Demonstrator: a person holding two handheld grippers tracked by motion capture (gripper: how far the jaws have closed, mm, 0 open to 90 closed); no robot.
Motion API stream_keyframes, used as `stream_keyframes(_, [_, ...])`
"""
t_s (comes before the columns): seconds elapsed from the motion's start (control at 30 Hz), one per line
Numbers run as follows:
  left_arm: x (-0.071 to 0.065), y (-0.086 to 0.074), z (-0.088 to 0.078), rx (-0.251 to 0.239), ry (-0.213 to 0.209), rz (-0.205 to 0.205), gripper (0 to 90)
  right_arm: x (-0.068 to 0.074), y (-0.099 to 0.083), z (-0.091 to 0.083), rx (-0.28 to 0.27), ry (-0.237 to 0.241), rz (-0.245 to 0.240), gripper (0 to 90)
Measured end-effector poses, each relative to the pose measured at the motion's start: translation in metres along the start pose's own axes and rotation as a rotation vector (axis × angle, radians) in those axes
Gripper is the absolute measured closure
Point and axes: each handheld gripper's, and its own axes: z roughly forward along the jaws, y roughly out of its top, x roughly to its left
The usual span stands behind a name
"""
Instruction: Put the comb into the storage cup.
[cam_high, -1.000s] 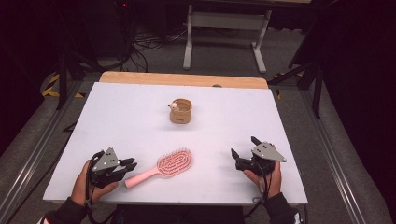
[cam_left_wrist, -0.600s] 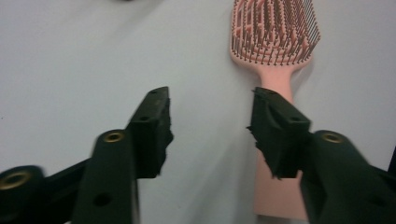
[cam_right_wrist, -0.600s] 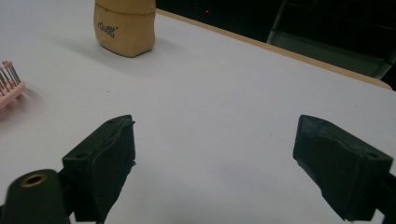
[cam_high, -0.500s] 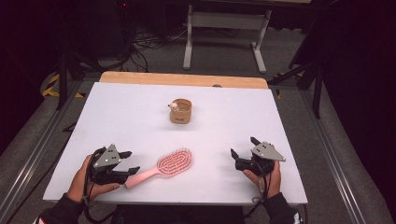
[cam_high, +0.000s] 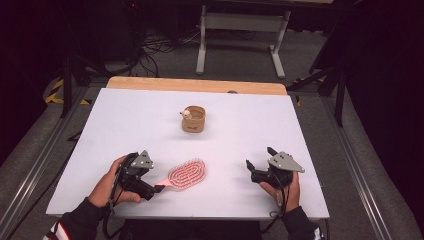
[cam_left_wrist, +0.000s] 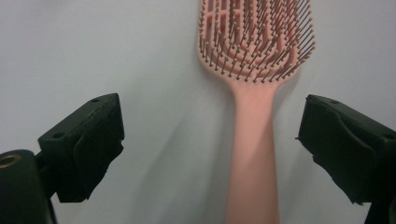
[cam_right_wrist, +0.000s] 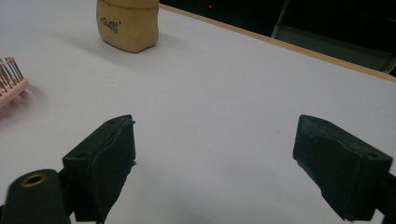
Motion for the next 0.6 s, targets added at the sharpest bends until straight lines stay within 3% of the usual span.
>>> stream_keyframes(0.03, [0.0, 0.0, 0.0, 0.0, 0.0, 0.0, 7.8, 0.0, 0.0, 0.0, 0.0, 0.0, 0.0, 13.5])
stream_keyframes(0.17, [0.001, 0.008, 0.013, 0.08, -0.022, 0.004, 9.1, 0.0, -0.001, 0.001, 0.004, 0.007, -0.003, 13.5])
stream_keyframes(0.33, [0.004, 0.015, 0.028, 0.172, -0.027, 0.018, 19.0, 0.001, 0.0, 0.001, 0.002, -0.014, -0.01, 13.9])
stream_keyframes(0.5, [0.002, 0.022, 0.028, 0.199, -0.026, 0.055, 25.0, 0.0, -0.001, 0.003, 0.012, -0.008, -0.008, 14.0])
stream_keyframes(0.6, [-0.001, 0.022, 0.026, 0.192, -0.033, 0.056, 34.1, 0.001, -0.001, 0.004, 0.018, -0.003, -0.014, 13.9])
